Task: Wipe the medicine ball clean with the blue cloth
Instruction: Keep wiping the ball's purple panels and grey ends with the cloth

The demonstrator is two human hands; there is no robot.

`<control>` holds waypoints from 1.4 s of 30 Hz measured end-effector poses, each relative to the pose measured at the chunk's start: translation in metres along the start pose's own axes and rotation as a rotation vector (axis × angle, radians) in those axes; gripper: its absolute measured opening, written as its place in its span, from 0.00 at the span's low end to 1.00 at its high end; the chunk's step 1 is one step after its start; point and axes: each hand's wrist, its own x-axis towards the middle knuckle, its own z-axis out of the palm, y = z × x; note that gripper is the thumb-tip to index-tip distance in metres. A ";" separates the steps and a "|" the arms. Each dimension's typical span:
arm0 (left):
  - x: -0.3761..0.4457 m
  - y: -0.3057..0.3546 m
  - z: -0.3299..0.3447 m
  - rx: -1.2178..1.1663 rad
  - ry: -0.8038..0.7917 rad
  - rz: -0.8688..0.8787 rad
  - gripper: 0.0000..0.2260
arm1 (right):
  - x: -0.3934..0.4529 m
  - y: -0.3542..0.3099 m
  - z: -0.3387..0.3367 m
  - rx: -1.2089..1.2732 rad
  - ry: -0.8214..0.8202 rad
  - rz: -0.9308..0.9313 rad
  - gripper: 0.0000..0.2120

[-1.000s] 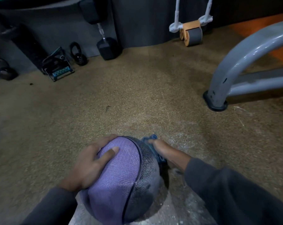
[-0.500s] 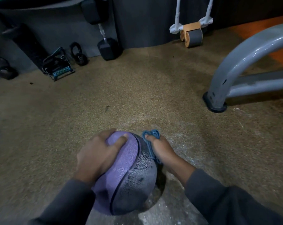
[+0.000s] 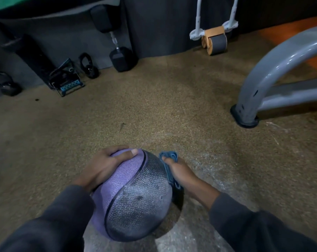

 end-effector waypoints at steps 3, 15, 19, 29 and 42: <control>0.004 -0.002 -0.002 -0.027 -0.027 0.033 0.30 | -0.028 -0.016 0.012 -0.237 0.110 -0.336 0.14; -0.014 -0.021 -0.002 -0.087 0.026 0.075 0.29 | -0.012 -0.014 0.019 -0.111 0.094 -0.124 0.13; -0.012 -0.025 -0.003 -0.049 0.053 0.097 0.29 | -0.070 -0.030 0.040 -0.556 0.206 -0.695 0.20; -0.013 -0.022 0.006 -0.027 0.162 -0.024 0.27 | -0.034 -0.007 0.015 -0.146 0.202 -0.106 0.15; -0.026 -0.031 0.007 0.000 0.212 -0.042 0.33 | -0.017 0.001 0.015 0.055 0.112 0.055 0.15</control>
